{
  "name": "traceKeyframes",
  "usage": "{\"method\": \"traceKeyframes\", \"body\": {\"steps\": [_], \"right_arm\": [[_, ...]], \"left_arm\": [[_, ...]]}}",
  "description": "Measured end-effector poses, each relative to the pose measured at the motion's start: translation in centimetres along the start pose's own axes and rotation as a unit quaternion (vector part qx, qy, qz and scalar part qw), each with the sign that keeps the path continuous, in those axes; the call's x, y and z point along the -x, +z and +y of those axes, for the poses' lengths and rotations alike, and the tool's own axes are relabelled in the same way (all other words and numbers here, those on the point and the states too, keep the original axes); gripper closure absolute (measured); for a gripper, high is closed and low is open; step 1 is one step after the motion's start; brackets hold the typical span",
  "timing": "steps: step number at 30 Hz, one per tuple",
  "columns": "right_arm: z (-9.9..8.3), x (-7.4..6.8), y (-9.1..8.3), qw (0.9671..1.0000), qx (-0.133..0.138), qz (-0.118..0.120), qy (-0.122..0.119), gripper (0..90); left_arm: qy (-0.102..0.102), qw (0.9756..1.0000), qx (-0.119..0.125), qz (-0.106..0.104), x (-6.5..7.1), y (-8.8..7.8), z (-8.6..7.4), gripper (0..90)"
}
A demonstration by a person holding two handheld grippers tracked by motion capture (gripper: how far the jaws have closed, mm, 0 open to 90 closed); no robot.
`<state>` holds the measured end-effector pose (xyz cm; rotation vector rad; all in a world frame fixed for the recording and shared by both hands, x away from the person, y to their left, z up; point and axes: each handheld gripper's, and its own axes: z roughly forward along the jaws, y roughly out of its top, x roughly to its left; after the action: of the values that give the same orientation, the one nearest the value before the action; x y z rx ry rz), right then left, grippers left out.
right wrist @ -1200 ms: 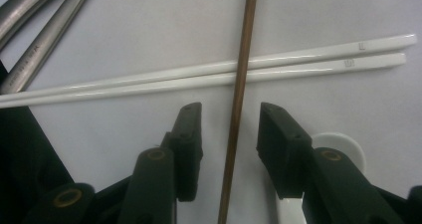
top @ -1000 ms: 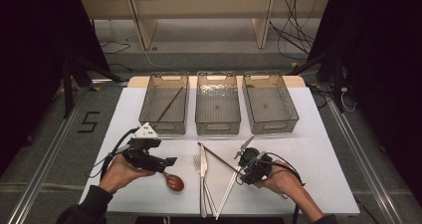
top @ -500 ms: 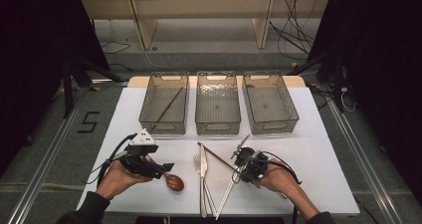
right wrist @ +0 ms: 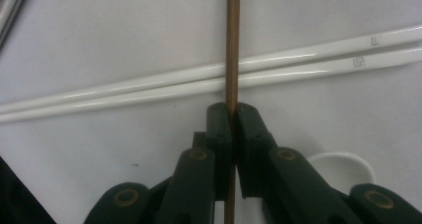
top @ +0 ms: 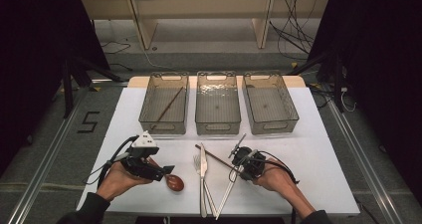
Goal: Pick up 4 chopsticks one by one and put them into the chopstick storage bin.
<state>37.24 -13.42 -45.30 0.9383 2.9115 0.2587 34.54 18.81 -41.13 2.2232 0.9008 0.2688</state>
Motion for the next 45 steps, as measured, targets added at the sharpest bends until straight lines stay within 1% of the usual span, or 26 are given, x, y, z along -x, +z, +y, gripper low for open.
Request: {"method": "traceKeyframes", "body": {"steps": [5, 7, 9, 13, 14, 16, 17, 20, 23, 25, 26, 28, 30, 31, 33, 34, 35, 36, 38, 40, 43, 45], "right_arm": [[0.0, -0.1, -0.5, 0.9999, 0.007, -0.008, 0.001, 86.6], [0.0, 0.1, -0.8, 0.9998, 0.014, -0.018, 0.001, 86.7], [-0.1, 0.3, -0.9, 0.9997, 0.017, -0.019, 0.0, 86.7], [-0.2, 0.6, -1.4, 0.9993, 0.025, -0.028, 0.005, 86.8], [-0.2, 0.7, -1.6, 0.9991, 0.031, -0.029, 0.006, 86.8], [-0.1, 0.8, -1.9, 0.9984, 0.041, -0.039, 0.005, 86.8], [-0.1, 1.0, -2.1, 0.9982, 0.044, -0.04, 0.005, 86.8], [-0.2, 1.1, -2.6, 0.9977, 0.057, -0.036, 0.002, 86.8], [-0.2, 0.9, -3.1, 0.997, 0.068, -0.035, -0.006, 86.8], [-0.1, 0.7, -3.3, 0.9965, 0.073, -0.034, -0.021, 86.8], [-0.1, 0.6, -3.4, 0.9964, 0.076, -0.031, -0.023, 86.8], [0.0, 0.2, -3.6, 0.996, 0.08, -0.026, -0.03, 86.7], [0.0, -0.1, -3.9, 0.995, 0.086, -0.024, -0.044, 86.7], [0.1, -0.3, -4.0, 0.9946, 0.089, -0.023, -0.048, 86.7], [0.1, -0.6, -4.3, 0.994, 0.091, -0.016, -0.057, 86.7], [0.1, -0.8, -4.3, 0.9934, 0.093, -0.015, -0.066, 86.7], [0.1, -1.0, -4.3, 0.9934, 0.091, -0.013, -0.068, 86.7], [0.1, -1.1, -4.2, 0.9928, 0.09, -0.014, -0.077, 86.7], [0.2, -1.5, -4.2, 0.9927, 0.086, -0.012, -0.084, 86.7], [0.2, -1.6, -4.2, 0.9915, 0.087, -0.01, -0.097, 86.7], [0.2, -1.9, -4.3, 0.991, 0.087, -0.006, -0.102, 86.7], [0.2, -2.1, -4.4, 0.9911, 0.083, -0.002, -0.104, 86.7]], "left_arm": [[0.0, 1.0, 0.001, -0.003, 0.1, 0.0, 0.0, 15.5], [0.001, 1.0, 0.0, -0.002, 0.1, 0.1, 0.1, 15.6], [0.003, 1.0, -0.002, -0.001, 0.1, 0.2, 0.0, 15.6], [0.002, 1.0, -0.003, -0.003, 0.1, 0.2, 0.1, 15.6], [-0.003, 1.0, 0.001, -0.003, 0.2, 0.3, 0.2, 15.6], [-0.001, 1.0, -0.001, -0.006, 0.3, 0.5, 0.4, 15.6], [0.004, 1.0, -0.003, -0.006, 0.4, 0.6, 0.4, 15.6], [0.007, 0.9999, -0.003, -0.006, 0.5, 0.7, 0.5, 15.6], [0.005, 1.0, 0.002, -0.007, 0.5, 0.5, 0.8, 15.6], [0.004, 0.9999, 0.009, -0.01, 0.5, 0.3, 1.1, 15.6], [0.003, 0.9999, 0.013, -0.011, 0.6, 0.3, 1.2, 15.6], [0.008, 0.9998, 0.014, -0.012, 0.7, 0.3, 1.5, 15.6], [0.019, 0.9997, 0.01, -0.01, 0.8, 0.2, 1.8, 15.6], [0.022, 0.9997, 0.01, -0.007, 0.8, 0.1, 1.9, 15.8], [0.019, 0.9996, 0.018, -0.007, 0.6, -0.1, 2.1, 16.9], [0.022, 0.9996, 0.016, -0.009, 0.6, -0.1, 2.2, 17.4], [0.028, 0.9995, 0.013, -0.011, 0.6, 0.0, 2.3, 18.5], [0.033, 0.9994, 0.007, -0.011, 0.7, 0.1, 2.4, 19.6], [0.04, 0.9991, -0.003, -0.015, 0.6, 0.5, 2.6, 19.8], [0.05, 0.9986, -0.011, -0.017, 0.8, 0.8, 2.8, 19.9], [0.067, 0.9971, -0.027, -0.026, 1.2, 1.2, 3.1, 20.6], [0.075, 0.9962, -0.033, -0.03, 1.5, 1.5, 3.3, 20.5]]}}
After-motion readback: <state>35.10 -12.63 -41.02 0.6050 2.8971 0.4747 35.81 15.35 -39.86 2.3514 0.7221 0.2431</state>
